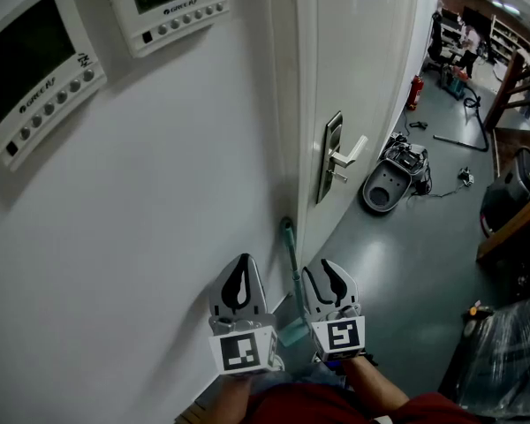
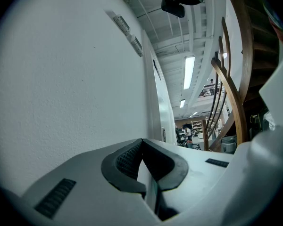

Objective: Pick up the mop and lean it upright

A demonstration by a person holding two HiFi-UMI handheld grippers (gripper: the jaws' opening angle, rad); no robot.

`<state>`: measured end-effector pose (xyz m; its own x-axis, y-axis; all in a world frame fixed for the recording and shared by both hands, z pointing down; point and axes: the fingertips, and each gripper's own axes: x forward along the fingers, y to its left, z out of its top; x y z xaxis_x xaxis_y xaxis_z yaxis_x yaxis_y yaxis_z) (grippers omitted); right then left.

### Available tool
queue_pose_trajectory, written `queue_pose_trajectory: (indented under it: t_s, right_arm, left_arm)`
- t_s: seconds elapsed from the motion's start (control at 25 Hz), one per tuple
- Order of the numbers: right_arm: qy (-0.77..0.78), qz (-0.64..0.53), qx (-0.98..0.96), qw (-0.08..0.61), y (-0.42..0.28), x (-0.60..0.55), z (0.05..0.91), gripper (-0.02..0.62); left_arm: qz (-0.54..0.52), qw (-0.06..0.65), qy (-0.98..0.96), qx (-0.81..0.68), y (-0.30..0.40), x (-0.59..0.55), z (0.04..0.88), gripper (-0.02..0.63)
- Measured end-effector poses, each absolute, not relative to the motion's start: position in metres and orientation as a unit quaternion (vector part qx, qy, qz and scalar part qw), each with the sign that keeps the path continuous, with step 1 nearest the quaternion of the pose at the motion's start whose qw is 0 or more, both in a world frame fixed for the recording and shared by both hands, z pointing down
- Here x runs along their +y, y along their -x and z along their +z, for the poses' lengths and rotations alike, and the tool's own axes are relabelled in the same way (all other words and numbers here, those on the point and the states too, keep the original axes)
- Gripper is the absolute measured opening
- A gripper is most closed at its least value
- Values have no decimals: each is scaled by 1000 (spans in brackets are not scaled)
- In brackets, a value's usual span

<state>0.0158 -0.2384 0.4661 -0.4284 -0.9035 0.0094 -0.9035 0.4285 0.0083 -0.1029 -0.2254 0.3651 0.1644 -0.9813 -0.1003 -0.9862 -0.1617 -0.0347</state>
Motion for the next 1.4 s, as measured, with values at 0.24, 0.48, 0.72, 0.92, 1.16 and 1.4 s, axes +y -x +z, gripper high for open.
queue_pose_trajectory:
  t_s: [0.24,0.48,0.72,0.92,1.16,1.4]
  right_arm:
    - [-535,15,-845,-4,-19,-237,434,160]
    - [-531,2,-847,-31,-22,-231,398,140]
    - [-535,-3,-844,-31,-28,-232,390,118]
    - [-535,-2,-844,-29,-29,-232,390,58]
    - [-531,7,-847,-18,-27,-234,395,28]
    - [-532,14,-847,-4,-26,-237,395,26]
  left_arm:
    - [39,29,764,643,98,-222,368,14]
    - [32,31,763,644,97,-221,370,14]
    - [35,33,765,643,95,-221,368,14]
    - [36,30,765,643,95,-221,369,14]
    - [37,28,769,637,90,-221,372,14]
    - [37,29,771,636,89,-222,373,14]
